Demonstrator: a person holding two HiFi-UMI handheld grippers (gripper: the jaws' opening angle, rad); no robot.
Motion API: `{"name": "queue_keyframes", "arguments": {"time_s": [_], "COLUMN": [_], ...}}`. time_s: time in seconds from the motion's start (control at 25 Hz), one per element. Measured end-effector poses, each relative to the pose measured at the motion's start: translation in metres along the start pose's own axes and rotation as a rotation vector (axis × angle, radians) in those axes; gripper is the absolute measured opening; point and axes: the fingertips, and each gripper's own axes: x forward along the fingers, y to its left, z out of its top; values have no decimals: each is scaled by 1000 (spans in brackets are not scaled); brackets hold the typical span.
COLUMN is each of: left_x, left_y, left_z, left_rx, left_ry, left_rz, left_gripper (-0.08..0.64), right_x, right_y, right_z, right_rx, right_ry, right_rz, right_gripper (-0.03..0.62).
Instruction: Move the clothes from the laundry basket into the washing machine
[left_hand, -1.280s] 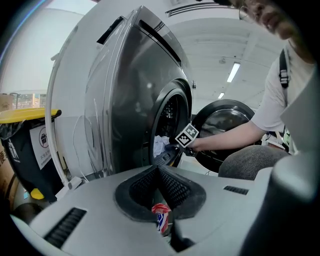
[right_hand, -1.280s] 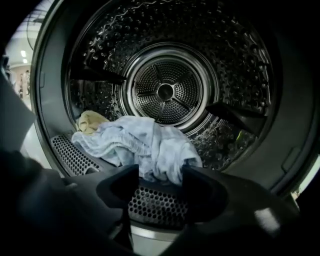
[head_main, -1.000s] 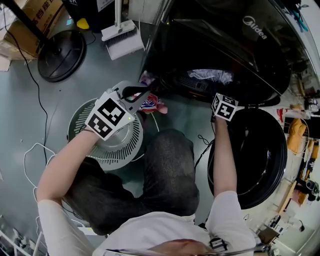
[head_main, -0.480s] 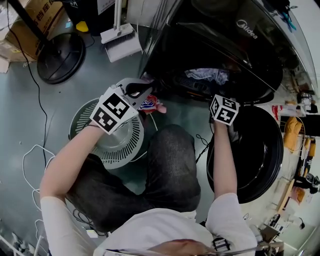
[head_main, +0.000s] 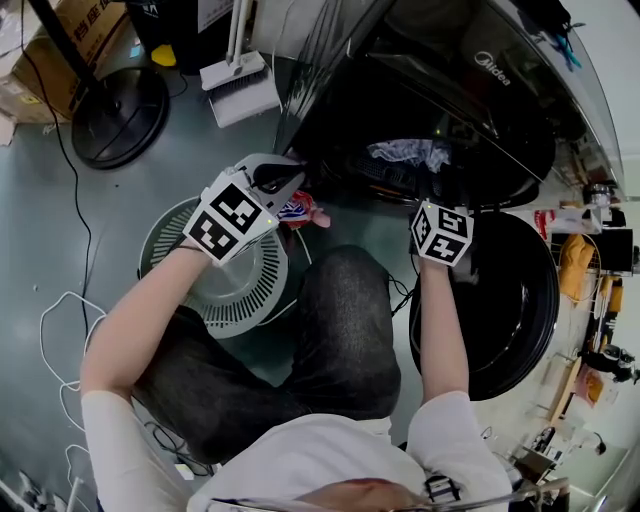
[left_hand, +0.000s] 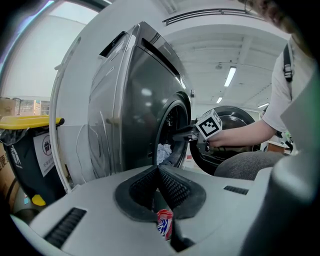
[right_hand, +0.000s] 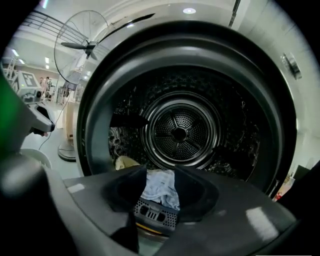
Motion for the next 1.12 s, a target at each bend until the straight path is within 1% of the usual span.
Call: {"name": "queue_keyframes", "arguments": {"time_s": [0.16,0.4,0.48,0.88,1.12], "left_x": [0,-6,-9,-24,-33], "left_y": [6,14,17,30,35], "left_z": [2,8,9,15,22], "left_rx": [-14,-37,-36,-44,-48], "left_ry": [-20,-51,-60,-85,-107], "left_rz": [10,20,28,69,95], "left_gripper": [5,6,5,5,5], "right_x": [-7,-17,-19,-38,-40], "right_y": [15,45,56,106,122], "right_z": [13,32,39,70,76], "right_rx": [-20,-40,-39,-18,-26], "right_ry": [-23,-57,-75,-164,-183], "right_rz": [25,69,87,189,235], "right_gripper": [166,111,103,18,11]}}
